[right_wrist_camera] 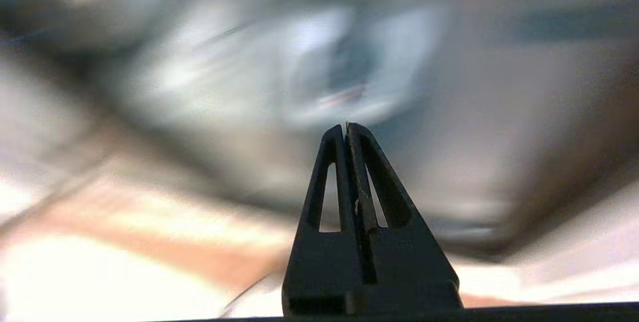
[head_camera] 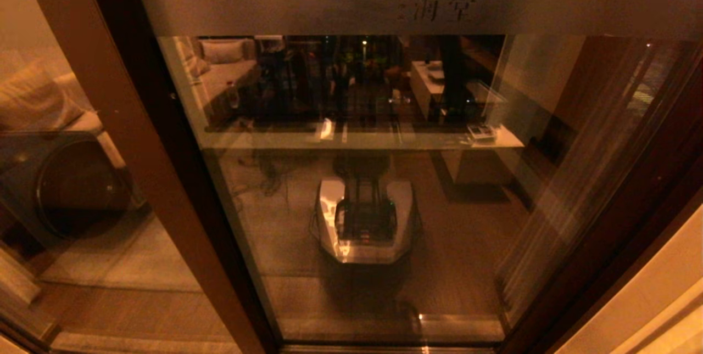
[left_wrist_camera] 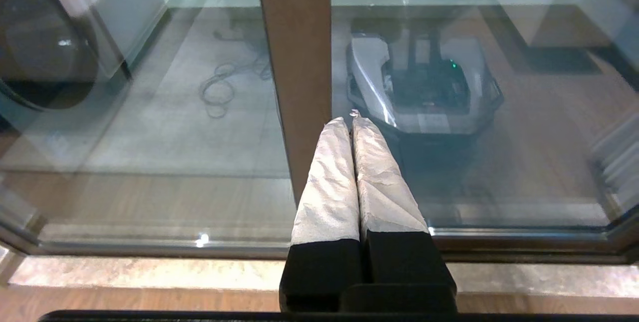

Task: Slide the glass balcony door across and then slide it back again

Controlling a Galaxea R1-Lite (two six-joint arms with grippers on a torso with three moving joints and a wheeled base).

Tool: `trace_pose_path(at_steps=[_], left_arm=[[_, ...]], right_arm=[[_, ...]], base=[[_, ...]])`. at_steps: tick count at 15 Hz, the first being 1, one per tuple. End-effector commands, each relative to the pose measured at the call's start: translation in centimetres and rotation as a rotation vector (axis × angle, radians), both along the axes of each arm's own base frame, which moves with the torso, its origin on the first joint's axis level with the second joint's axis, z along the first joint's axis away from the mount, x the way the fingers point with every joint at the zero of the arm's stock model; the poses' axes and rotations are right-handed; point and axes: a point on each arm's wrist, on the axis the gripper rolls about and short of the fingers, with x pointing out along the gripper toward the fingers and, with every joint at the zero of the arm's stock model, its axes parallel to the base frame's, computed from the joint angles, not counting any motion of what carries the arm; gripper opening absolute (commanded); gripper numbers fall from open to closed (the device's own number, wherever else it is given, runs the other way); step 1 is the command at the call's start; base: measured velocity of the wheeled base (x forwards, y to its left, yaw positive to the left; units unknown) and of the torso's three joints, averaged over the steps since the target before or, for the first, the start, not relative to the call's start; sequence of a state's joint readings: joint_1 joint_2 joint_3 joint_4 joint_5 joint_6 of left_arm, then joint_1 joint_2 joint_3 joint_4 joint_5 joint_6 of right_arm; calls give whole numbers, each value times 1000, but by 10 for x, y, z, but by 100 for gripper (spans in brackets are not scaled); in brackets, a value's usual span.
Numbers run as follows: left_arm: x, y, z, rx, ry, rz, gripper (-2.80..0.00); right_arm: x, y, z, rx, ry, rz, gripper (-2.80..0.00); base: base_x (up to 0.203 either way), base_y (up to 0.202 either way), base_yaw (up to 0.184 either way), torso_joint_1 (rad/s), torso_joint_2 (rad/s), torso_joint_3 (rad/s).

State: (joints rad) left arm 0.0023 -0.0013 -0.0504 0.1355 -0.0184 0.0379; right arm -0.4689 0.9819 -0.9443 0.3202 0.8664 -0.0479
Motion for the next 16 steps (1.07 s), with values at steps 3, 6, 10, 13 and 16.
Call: trace_pose_path(at_steps=[3,6,10,13,16], left_arm=[[0,0,0,0,2,1,-280],[0,0,0,0,2,1,-280],[0,0,0,0,2,1,-280],[0,0,0,1,2,2,-280],[0,0,0,1,2,2,-280]], right_arm=[[-63,44,3,148,52,411,-280],[-127,46,-2,186,4,573,-280],[-195,37,-39,108,-12,403,-280],[-238,45,-64,-20,-77,249,-280],[-244,42,-78,-165,-126,144,-280]], base=[[0,0,0,0,0,0],[0,0,0,0,0,0],[0,0,0,0,0,0],[0,0,0,0,0,0],[0,0,0,0,0,0]])
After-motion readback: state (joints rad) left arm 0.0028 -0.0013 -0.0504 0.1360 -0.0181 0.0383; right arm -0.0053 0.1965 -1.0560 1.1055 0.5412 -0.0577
